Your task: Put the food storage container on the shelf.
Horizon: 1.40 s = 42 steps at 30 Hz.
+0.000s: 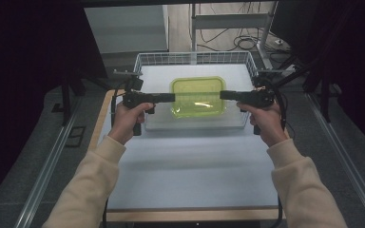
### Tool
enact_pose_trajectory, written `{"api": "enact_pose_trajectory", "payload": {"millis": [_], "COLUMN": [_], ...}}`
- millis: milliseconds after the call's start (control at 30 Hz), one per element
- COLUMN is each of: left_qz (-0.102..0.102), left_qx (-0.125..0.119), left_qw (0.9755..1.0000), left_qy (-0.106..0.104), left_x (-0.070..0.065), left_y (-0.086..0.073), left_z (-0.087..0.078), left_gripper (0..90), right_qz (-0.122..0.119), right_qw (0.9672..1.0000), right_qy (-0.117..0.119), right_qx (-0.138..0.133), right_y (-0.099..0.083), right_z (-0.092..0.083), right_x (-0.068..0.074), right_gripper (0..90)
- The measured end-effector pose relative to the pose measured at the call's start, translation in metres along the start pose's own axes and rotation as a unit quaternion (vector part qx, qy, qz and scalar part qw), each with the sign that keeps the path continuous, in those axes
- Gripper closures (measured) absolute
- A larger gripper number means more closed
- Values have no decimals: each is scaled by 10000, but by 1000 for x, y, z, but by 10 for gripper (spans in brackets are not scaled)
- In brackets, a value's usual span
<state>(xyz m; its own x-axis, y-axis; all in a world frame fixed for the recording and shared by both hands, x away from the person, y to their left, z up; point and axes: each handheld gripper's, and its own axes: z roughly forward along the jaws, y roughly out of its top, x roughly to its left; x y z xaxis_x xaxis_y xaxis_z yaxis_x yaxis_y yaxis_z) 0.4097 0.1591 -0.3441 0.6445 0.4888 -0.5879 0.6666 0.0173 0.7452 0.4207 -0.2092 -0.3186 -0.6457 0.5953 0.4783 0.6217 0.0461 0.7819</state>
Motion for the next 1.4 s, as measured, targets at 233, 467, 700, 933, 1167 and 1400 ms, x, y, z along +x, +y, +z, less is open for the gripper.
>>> {"api": "enact_pose_trajectory", "payload": {"millis": [233,467,700,933,1167,1400], "left_qz": [-35,-40,-63,-249,-363,-544], "left_qx": [-48,26,43,135,135,64], "left_qw": [10000,9999,9998,9989,9981,9973], "left_qy": [-26,89,210,363,484,498], "left_x": [5,9,14,21,32,43], "left_y": [15,31,41,46,57,68], "left_z": [0,3,7,16,23,28], "left_gripper": [826,825,822,820,810,813], "right_qz": [-14,12,73,305,480,582], "right_qw": [10000,10000,9998,9993,9983,9972], "right_qy": [-42,-84,-171,-180,-316,-460], "right_qx": [19,-48,-84,-98,-78,-118], "right_y": [17,31,41,45,53,61], "right_z": [4,8,15,25,37,46], "right_x": [-1,-6,-12,-27,-38,-43], "right_gripper": [812,812,811,808,807,804]}}
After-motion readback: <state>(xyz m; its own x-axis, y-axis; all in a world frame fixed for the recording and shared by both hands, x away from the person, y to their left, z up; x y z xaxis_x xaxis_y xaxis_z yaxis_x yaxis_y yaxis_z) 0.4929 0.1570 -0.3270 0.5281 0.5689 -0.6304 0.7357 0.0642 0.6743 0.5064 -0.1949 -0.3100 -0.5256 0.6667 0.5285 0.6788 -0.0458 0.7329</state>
